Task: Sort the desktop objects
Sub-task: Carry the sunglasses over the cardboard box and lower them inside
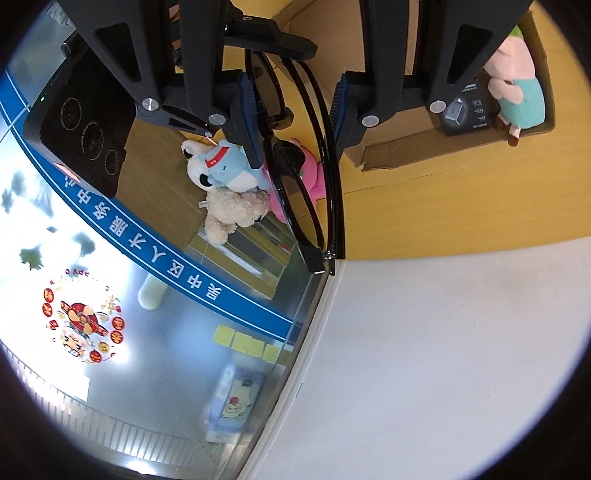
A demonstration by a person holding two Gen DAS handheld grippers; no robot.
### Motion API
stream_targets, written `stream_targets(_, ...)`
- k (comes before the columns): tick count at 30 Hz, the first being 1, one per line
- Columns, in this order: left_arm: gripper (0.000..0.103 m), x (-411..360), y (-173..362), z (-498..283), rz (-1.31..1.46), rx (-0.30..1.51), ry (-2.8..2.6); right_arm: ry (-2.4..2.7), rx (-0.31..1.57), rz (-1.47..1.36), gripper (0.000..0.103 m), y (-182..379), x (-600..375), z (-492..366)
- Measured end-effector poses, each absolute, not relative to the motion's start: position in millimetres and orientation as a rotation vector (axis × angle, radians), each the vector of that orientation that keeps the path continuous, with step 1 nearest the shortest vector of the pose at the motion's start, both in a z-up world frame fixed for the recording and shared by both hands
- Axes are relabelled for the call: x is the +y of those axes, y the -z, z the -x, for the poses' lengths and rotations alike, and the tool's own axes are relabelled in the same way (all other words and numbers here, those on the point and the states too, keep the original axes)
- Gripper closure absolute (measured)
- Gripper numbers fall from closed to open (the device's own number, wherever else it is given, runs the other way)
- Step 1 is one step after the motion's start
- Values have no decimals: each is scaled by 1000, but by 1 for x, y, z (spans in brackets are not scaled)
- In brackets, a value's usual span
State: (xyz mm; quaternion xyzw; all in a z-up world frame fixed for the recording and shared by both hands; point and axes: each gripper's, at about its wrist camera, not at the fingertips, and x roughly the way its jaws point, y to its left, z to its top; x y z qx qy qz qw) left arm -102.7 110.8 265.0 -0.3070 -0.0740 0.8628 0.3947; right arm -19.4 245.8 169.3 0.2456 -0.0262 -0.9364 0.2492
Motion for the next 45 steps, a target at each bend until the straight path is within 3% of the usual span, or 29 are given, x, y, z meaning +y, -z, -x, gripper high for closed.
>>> stream_targets(9, 72, 120, -211, 182, 894, -242, -2129, 2533, -109, -803, 52, -130, 254, 99)
stream_targets(29, 74, 151, -6, 292, 1378, -452, -1897, 2383, -334, -1366, 54, 63, 278, 222)
stream_targets(33, 74, 152, 11, 297, 1443, -466, -1883, 2365, -310, -1470, 56, 77, 269, 232)
stream_targets(36, 76, 156, 22, 298, 1495, -453, -1873, 2352, -298, -1535, 67, 87, 263, 236)
stream_targets(45, 71, 149, 13, 295, 1555, -425, -1913, 2373, -254, -1614, 64, 103, 244, 242)
